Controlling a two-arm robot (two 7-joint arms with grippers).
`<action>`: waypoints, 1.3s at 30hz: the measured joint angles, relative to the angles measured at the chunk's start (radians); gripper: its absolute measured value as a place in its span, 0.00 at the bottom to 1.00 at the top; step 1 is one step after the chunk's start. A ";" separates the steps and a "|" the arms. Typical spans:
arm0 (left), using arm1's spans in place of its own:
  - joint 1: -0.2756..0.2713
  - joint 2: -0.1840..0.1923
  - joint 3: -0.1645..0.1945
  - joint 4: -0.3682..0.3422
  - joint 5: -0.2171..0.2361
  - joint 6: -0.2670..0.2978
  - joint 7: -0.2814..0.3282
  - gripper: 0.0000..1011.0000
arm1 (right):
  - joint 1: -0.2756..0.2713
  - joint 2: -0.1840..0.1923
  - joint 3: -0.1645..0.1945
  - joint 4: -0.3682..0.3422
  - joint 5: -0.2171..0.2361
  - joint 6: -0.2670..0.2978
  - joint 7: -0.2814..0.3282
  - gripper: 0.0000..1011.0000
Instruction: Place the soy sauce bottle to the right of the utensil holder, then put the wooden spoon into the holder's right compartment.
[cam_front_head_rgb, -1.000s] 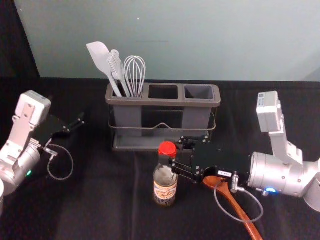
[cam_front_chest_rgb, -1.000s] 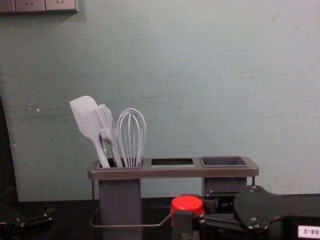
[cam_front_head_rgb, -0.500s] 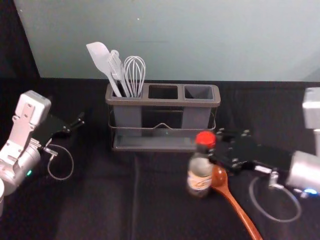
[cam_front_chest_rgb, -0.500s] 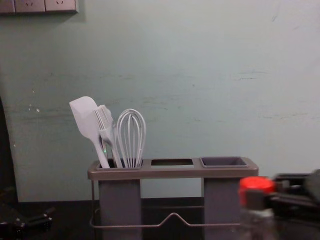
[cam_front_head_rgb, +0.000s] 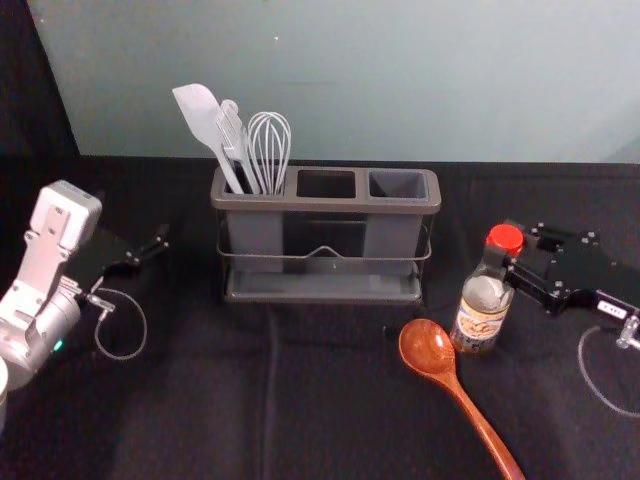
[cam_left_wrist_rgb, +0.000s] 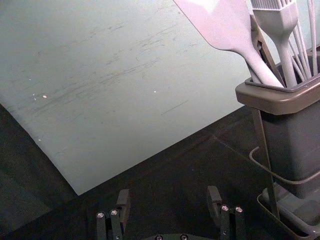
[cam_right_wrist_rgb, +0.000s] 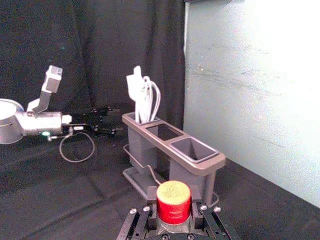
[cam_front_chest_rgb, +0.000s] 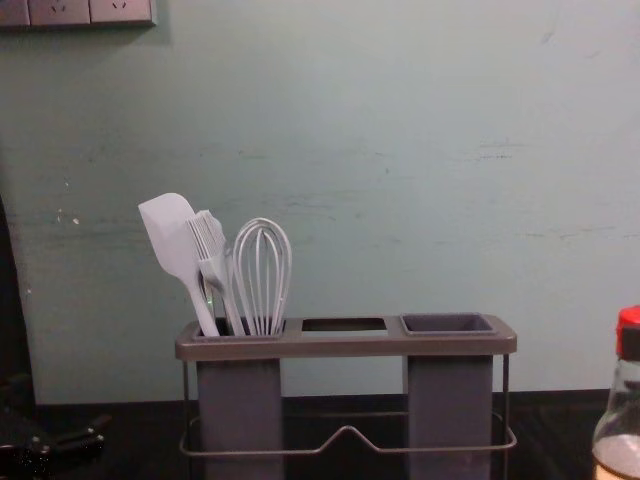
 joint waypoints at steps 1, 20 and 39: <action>0.000 0.000 0.000 0.000 0.000 0.000 0.000 0.99 | 0.000 -0.001 0.003 0.002 -0.001 -0.001 0.000 0.37; 0.000 0.000 0.000 0.000 0.000 0.000 0.000 0.99 | 0.117 -0.107 0.009 0.183 -0.059 -0.044 0.040 0.37; 0.000 0.000 0.000 0.000 0.000 0.000 0.000 0.99 | 0.250 -0.228 -0.036 0.368 -0.108 -0.093 0.079 0.37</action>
